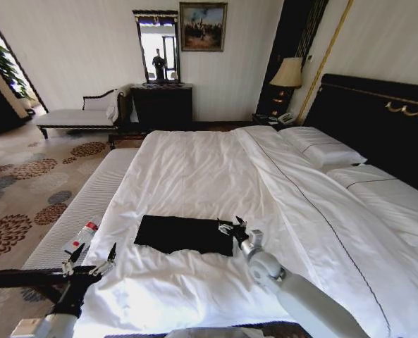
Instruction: Fold the clothes on the bed.
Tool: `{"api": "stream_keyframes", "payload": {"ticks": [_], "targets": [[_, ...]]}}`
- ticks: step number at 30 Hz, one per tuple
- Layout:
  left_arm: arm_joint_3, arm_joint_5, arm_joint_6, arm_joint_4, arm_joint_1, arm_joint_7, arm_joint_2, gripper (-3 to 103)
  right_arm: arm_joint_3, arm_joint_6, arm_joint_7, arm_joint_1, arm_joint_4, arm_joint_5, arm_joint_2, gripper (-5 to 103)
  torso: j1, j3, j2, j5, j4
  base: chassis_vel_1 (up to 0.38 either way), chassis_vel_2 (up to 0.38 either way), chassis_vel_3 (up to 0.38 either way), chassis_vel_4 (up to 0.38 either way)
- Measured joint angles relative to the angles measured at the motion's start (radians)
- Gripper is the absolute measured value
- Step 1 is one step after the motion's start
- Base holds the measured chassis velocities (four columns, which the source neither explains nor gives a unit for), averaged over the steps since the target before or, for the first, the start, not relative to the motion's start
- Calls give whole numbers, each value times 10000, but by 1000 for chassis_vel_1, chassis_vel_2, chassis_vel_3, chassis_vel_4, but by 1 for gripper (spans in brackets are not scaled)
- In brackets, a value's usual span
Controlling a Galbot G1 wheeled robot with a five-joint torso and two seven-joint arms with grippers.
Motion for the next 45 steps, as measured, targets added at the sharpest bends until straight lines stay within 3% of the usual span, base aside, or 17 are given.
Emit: {"api": "stream_keyframes", "payload": {"ticks": [8, 15, 30, 39, 45], "targets": [[28, -468, 150, -796, -84, 60, -21, 100, 1522, -1176, -1818, -1176, 65, 1583, 214, 100, -1, 0, 0, -4, 2, 0, 0, 0, 0], [35, -548, 438, -936, -417, -76, -28, 100, 1601, -1485, -2762, -1001, -1062, 1539, 550, 100, 2, 2, -1, -4, 4, 0, 0, 0, 0], [44, -539, 447, -916, -426, -85, -23, 100, 746, -1543, -3367, 887, -3637, 1724, 1279, 100, 2, 1, -2, -6, 3, 0, 0, 0, 0], [46, -533, 452, -908, -427, -86, -21, 100, 249, -1479, -3362, 1686, -4493, 1720, 2362, 102, 2, 2, -2, -5, 3, 0, 0, 0, 0], [46, -528, 453, -903, -426, -86, -22, 100, 51, -1423, -3120, 1682, -4411, 1692, 2395, 78, 1, 1, -2, -6, 2, 0, 0, 0, 0]]}}
